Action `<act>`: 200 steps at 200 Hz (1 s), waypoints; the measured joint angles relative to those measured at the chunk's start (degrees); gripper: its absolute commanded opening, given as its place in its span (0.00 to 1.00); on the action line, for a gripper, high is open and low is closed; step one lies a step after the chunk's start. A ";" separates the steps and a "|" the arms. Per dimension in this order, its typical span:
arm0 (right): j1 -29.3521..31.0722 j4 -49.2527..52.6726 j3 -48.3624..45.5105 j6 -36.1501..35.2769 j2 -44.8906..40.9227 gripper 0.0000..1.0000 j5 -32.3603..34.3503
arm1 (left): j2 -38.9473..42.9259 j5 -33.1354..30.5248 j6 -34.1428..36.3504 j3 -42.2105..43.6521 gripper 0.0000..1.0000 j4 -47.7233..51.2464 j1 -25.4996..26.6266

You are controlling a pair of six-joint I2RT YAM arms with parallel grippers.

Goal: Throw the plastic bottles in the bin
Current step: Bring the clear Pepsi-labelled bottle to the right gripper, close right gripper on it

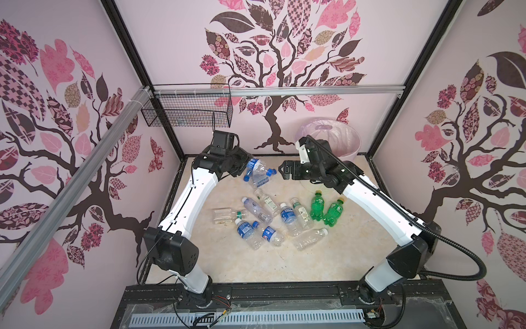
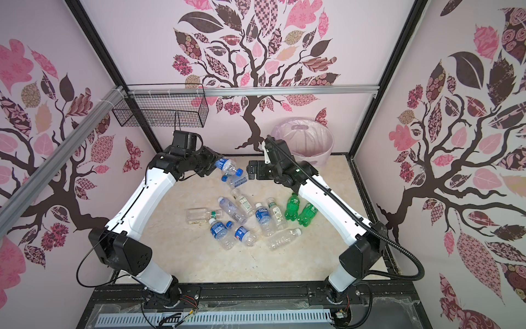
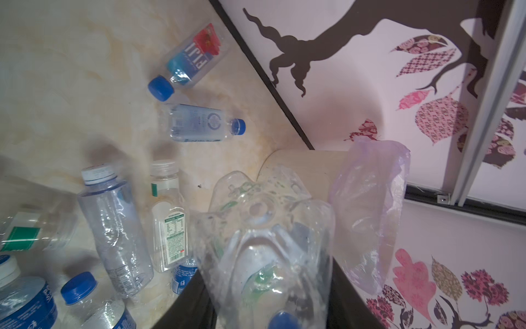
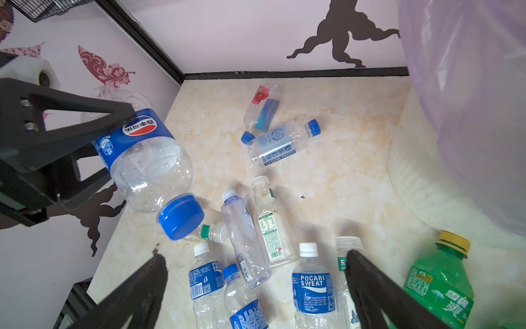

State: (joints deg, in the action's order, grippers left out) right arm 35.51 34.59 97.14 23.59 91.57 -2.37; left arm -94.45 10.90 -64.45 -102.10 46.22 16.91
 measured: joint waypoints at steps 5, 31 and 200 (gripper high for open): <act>-0.07 -0.11 0.02 0.00 0.00 1.00 -0.28 | -0.57 0.33 0.15 -1.18 0.48 0.02 0.44; 0.00 -0.11 0.04 -0.22 0.00 0.99 -2.38 | -3.65 2.97 0.66 -6.01 0.48 -0.94 1.70; -0.07 -4.83 4.00 -1.81 1.40 0.66 -8.15 | -6.64 9.33 2.64 -12.66 0.48 -2.05 5.01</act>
State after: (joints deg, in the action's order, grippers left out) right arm 35.44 29.76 101.14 21.78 92.97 -10.52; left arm -101.10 20.23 -61.80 -114.76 44.16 21.91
